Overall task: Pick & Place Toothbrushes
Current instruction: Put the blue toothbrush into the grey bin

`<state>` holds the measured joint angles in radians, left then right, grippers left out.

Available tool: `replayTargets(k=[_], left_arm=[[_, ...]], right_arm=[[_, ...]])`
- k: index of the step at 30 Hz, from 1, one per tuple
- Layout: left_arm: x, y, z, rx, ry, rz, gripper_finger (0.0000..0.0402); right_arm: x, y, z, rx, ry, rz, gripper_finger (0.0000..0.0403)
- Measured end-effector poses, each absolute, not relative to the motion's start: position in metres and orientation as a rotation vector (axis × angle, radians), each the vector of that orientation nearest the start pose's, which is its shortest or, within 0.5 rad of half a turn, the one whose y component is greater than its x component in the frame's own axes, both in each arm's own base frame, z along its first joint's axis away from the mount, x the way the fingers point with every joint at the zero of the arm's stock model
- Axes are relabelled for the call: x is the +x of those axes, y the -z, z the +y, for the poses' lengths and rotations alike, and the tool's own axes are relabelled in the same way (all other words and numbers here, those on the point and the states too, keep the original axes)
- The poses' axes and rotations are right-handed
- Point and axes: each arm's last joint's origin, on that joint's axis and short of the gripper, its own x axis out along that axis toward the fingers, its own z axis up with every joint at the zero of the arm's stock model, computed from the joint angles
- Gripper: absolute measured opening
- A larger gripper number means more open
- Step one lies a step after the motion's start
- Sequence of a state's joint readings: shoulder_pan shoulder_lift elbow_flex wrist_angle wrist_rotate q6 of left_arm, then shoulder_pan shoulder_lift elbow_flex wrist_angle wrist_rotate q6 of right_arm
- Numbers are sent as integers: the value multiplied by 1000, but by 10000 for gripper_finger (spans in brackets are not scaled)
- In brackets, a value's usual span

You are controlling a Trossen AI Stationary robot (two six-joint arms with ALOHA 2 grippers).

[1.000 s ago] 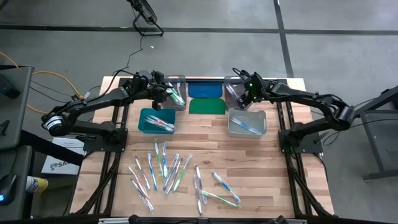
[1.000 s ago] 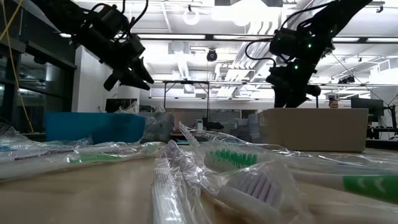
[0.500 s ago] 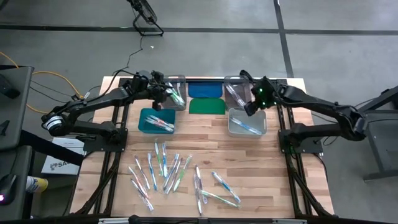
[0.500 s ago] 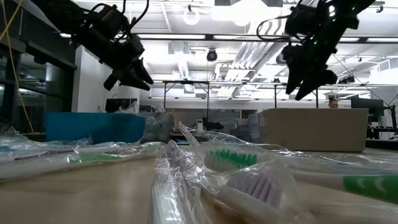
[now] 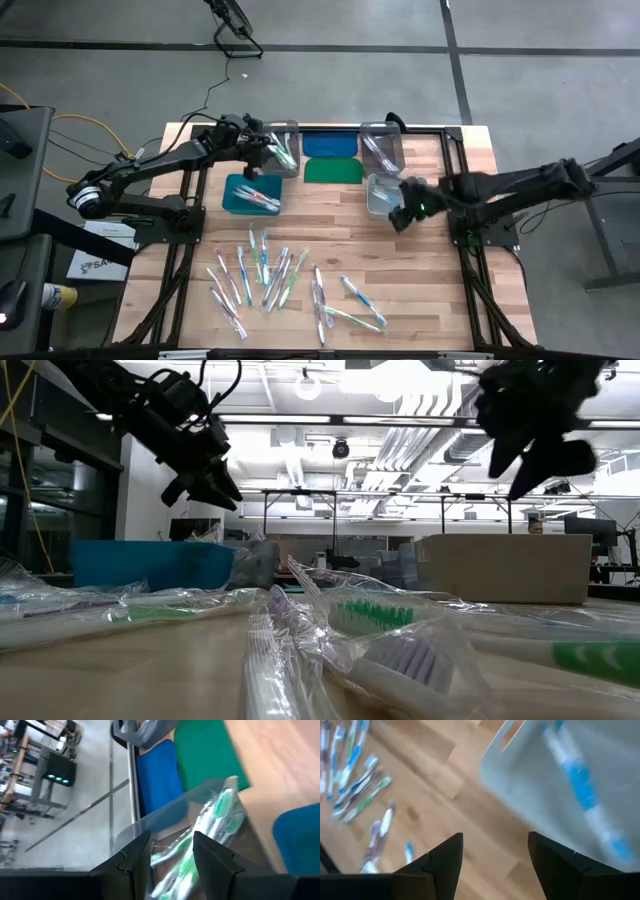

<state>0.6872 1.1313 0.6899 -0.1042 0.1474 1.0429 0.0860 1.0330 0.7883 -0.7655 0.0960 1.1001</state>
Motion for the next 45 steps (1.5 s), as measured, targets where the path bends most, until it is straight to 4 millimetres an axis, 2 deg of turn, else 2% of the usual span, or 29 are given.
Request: replayTargets(k=[6, 11, 16, 19, 22, 30, 36, 40, 45], left_arm=[[185, -238, 143, 717, -105, 690, 141], [183, -233, 139, 630, -51, 715, 141], [180, -229, 134, 543, 32, 713, 141], [181, -229, 127, 534, 83, 696, 141], [182, -233, 116, 553, 122, 682, 141], [190, -244, 83, 634, 219, 614, 141], [192, -248, 63, 680, 252, 612, 141], [194, -250, 54, 709, 262, 606, 141], [195, -250, 52, 716, 270, 602, 141]], right_arm=[[195, -244, 72, 929, 453, 815, 216], [213, -237, 114, 898, 305, 709, 216], [236, -214, 144, 884, 207, 678, 216], [249, -202, 159, 860, 206, 719, 216], [263, -197, 174, 826, 209, 756, 216], [297, -206, 198, 695, 333, 898, 216], [309, -208, 209, 639, 442, 1021, 216], [312, -199, 211, 609, 506, 1102, 216], [317, -181, 215, 579, 505, 1153, 216]])
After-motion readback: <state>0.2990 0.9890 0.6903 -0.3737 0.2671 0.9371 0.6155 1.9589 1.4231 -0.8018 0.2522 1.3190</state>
